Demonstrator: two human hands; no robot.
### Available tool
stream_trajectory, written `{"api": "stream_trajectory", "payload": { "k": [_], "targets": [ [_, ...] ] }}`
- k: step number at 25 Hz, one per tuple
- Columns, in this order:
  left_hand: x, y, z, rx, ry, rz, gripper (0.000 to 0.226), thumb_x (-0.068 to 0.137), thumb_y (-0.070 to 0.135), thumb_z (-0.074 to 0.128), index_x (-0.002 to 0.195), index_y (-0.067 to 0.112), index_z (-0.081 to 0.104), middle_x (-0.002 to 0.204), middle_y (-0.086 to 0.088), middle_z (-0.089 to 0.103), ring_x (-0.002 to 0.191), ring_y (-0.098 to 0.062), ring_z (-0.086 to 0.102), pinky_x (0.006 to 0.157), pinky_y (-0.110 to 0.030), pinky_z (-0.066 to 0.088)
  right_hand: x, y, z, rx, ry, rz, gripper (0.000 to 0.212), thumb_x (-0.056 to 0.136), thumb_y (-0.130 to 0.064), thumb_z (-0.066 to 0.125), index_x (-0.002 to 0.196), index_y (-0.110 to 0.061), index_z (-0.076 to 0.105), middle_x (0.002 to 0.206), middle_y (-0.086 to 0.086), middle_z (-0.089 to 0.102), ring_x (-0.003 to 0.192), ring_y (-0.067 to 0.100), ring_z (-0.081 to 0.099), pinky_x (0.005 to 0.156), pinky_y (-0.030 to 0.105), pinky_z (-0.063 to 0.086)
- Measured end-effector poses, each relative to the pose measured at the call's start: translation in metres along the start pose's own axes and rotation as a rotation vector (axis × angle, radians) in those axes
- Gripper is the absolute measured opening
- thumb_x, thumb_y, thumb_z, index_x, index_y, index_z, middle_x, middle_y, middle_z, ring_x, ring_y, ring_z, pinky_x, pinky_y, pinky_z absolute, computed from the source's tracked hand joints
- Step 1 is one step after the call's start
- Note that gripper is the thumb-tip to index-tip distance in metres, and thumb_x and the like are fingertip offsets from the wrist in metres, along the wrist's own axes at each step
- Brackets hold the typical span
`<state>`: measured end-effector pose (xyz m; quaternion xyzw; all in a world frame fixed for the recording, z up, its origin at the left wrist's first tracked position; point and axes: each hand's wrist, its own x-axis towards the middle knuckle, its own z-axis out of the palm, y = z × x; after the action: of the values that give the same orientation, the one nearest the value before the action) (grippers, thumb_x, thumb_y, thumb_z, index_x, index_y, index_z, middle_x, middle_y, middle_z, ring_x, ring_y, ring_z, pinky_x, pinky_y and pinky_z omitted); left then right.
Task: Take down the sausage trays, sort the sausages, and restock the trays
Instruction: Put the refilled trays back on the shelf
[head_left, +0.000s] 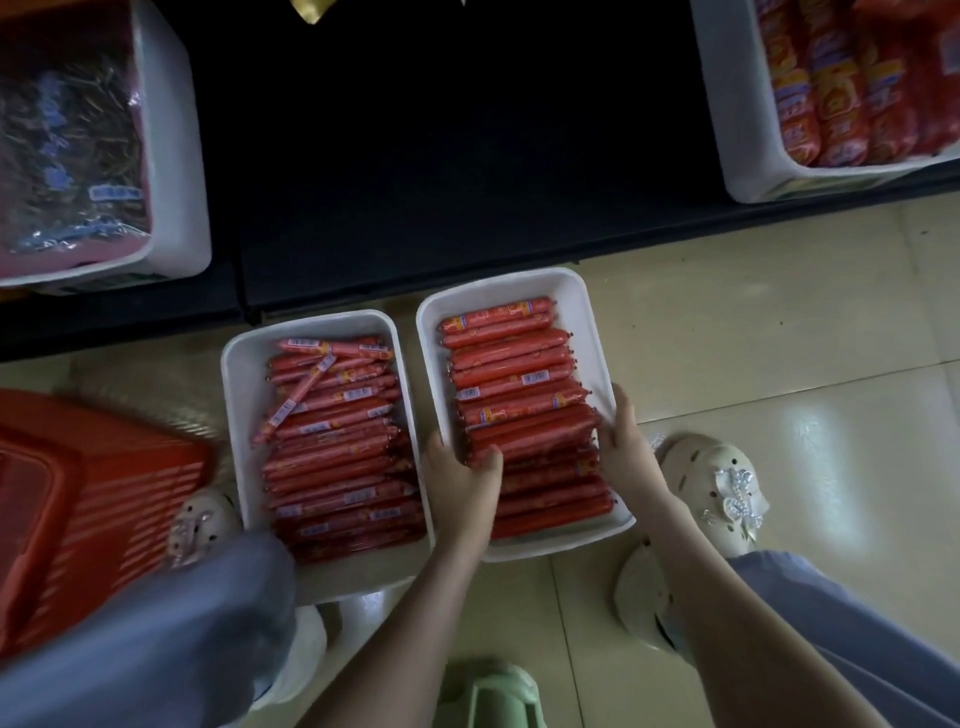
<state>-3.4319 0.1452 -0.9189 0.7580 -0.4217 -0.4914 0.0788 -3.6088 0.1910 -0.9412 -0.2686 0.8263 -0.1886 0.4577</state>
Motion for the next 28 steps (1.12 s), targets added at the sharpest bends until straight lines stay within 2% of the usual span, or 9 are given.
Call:
{"api": "stream_trajectory", "payload": {
  "k": [2,4,5,9,16,20,24,26,28],
  "targets": [
    [0.007,-0.005,-0.001,-0.095,-0.137,-0.069,0.051,0.076,0.034,0.071,0.117,0.019,0.045,0.106,0.007,0.063,0.089,-0.008,0.061,0.074,-0.026,0.045,-0.001,0.004,0.001,0.188,-0.047,0.028,0.051,0.098,-0.028,0.046,0.143,-0.039,0.025,0.120,-0.007,0.062,0.108,0.020,0.059,0.091,0.039,0.046],
    [0.009,-0.008,-0.002,-0.198,-0.231,-0.058,0.054,0.078,0.028,0.075,0.119,0.029,0.040,0.099,0.017,0.063,0.088,0.000,0.061,0.075,-0.024,0.045,-0.002,0.005,0.002,0.260,-0.084,0.007,0.055,0.091,-0.030,0.060,0.138,-0.045,0.034,0.111,-0.028,0.060,0.109,0.006,0.057,0.095,0.032,0.045],
    [0.009,-0.009,-0.003,-0.223,-0.256,-0.047,0.055,0.077,0.026,0.076,0.119,0.031,0.041,0.100,0.017,0.065,0.091,0.000,0.062,0.078,-0.025,0.047,-0.002,0.005,0.002,0.271,-0.102,-0.004,0.056,0.088,-0.031,0.064,0.135,-0.049,0.037,0.109,-0.029,0.061,0.108,0.004,0.058,0.096,0.033,0.045],
    [-0.001,-0.014,-0.007,-0.333,-0.359,0.012,0.051,0.073,0.024,0.071,0.117,0.035,0.048,0.111,0.012,0.066,0.106,-0.006,0.062,0.093,-0.037,0.049,-0.011,0.004,-0.006,0.292,-0.134,-0.023,0.052,0.078,-0.050,0.069,0.125,-0.053,0.047,0.107,-0.017,0.068,0.104,0.009,0.063,0.096,0.046,0.048],
    [-0.035,0.034,-0.017,-0.510,-0.425,0.108,0.042,0.081,0.011,0.069,0.115,0.026,0.049,0.106,0.010,0.068,0.102,-0.008,0.064,0.082,-0.029,0.050,-0.042,-0.041,-0.069,0.321,0.014,-0.124,0.050,0.071,-0.052,0.070,0.118,-0.051,0.054,0.107,-0.013,0.069,0.104,0.015,0.065,0.094,0.050,0.048],
    [-0.066,0.063,-0.025,-0.583,-0.427,0.141,0.045,0.080,0.007,0.069,0.115,0.026,0.049,0.108,0.007,0.067,0.102,-0.009,0.064,0.078,-0.025,0.050,-0.053,-0.080,-0.115,0.262,-0.028,-0.222,0.044,0.075,-0.040,0.067,0.118,-0.046,0.058,0.109,-0.010,0.070,0.104,0.017,0.065,0.095,0.051,0.047],
    [-0.069,0.106,-0.043,-0.550,-0.396,0.234,0.040,0.080,0.008,0.067,0.107,0.034,0.053,0.097,0.012,0.069,0.091,-0.005,0.066,0.077,-0.029,0.053,-0.055,-0.107,-0.135,0.429,-0.007,-0.245,0.034,0.087,-0.010,0.066,0.111,-0.034,0.061,0.104,-0.018,0.070,0.099,0.001,0.064,0.093,0.031,0.048],
    [-0.052,0.137,-0.052,-0.485,-0.365,0.286,0.036,0.076,0.015,0.068,0.102,0.037,0.055,0.093,0.013,0.070,0.090,-0.007,0.067,0.083,-0.036,0.053,-0.044,-0.124,-0.136,0.512,-0.003,-0.247,0.032,0.087,-0.004,0.064,0.105,-0.030,0.061,0.105,-0.010,0.071,0.094,0.002,0.066,0.083,0.023,0.051],
    [-0.028,0.167,-0.057,-0.466,-0.374,0.286,0.037,0.078,0.014,0.067,0.104,0.038,0.055,0.093,0.012,0.070,0.089,-0.008,0.067,0.086,-0.038,0.053,-0.022,-0.143,-0.135,0.553,-0.021,-0.275,0.033,0.086,-0.001,0.064,0.103,-0.029,0.059,0.099,-0.014,0.071,0.087,0.000,0.067,0.072,0.017,0.052]
  ]
}}
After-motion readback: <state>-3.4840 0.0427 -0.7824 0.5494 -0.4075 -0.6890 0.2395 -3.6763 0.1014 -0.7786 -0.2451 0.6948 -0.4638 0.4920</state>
